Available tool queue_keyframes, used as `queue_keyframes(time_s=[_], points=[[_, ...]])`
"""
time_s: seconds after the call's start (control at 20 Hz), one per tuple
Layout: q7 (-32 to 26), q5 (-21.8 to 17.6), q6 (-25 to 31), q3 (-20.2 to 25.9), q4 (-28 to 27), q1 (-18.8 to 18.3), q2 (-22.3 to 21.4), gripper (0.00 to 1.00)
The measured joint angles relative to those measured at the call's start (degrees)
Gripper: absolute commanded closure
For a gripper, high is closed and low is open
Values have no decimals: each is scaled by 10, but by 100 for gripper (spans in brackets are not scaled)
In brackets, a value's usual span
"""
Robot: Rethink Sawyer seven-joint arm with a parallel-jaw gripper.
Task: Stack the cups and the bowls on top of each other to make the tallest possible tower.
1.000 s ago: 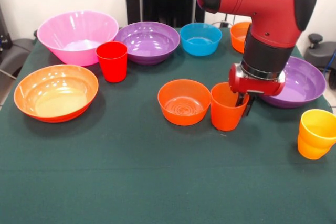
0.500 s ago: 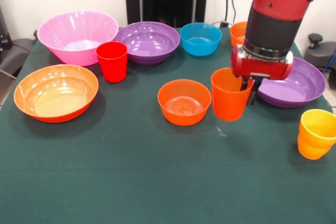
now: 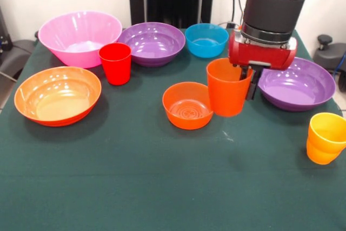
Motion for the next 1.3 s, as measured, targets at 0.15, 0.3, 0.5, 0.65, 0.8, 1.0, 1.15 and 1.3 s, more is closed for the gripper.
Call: queue_keyframes(time_s=[0.15, 0.3, 0.5, 0.65, 0.8, 1.0, 1.15, 1.3], points=[[0, 0, 0, 0, 6, -3, 0, 100], [0, -3, 0, 0, 11, -3, 1, 100], [0, -11, 0, 0, 18, -3, 2, 100], [0, -20, 0, 0, 24, -3, 3, 100], [0, -31, 0, 0, 29, -4, 3, 100], [0, -42, 0, 0, 36, -6, 3, 100], [0, -51, 0, 0, 41, -10, 4, 100], [0, -62, 0, 0, 45, -16, 4, 100]])
